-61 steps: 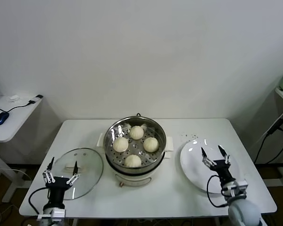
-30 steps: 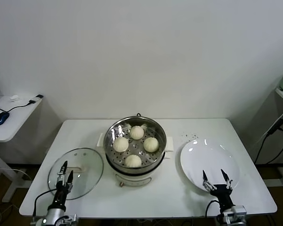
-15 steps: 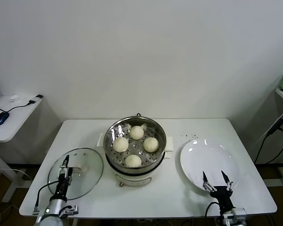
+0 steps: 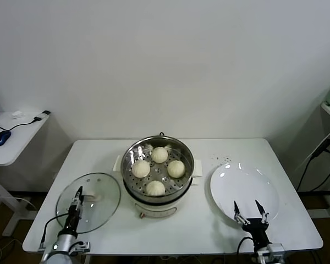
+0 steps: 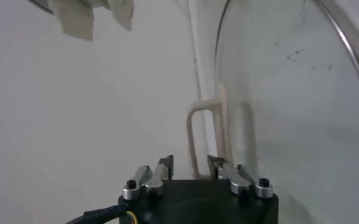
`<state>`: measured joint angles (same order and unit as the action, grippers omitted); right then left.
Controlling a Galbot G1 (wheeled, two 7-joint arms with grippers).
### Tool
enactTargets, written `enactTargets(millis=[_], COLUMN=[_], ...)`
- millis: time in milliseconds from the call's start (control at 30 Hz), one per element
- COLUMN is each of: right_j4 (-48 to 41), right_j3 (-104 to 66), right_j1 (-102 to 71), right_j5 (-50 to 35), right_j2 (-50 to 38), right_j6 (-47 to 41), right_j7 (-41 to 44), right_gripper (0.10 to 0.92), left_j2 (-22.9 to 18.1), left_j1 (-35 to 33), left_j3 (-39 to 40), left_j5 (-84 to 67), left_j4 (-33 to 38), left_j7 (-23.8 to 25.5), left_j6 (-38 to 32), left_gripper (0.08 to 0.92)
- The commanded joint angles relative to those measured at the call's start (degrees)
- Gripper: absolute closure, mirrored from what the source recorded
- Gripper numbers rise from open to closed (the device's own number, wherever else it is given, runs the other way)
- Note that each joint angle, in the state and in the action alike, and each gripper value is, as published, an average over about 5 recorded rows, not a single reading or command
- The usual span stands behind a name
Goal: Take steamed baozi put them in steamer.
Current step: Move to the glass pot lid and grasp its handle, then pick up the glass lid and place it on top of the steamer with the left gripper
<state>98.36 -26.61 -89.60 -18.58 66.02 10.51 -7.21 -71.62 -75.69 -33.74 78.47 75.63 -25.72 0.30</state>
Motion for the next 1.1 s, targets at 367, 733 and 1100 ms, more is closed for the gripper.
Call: enactTargets(millis=[367, 733, 1100], right_j4=[0.97, 3.32, 3.57], right_j3=[-0.40, -1.56, -1.09], right_j1=[-0.90, -1.67, -2.47], right_j5=[-0.04, 0.85, 3.46], right_j2=[-0.08, -0.49, -0.02], right_j6=[0.13, -2.76, -3.18], right_j7=[0.22, -0.85, -1.87], right_gripper=[0.203, 0.203, 0.203], left_j2=[0.90, 11.51, 11.29], left_j1=[-4.06, -9.49, -2.63], left_j3=[-1.32, -4.75, 8.28], left_j5=[-8.15, -27.63, -17.02], left_j4=[15.53, 40.97, 51.67], left_j7=[6.40, 26.72, 31.22], left_j6=[1.52, 19.16, 32.90], left_gripper=[0.852, 0.852, 0.852])
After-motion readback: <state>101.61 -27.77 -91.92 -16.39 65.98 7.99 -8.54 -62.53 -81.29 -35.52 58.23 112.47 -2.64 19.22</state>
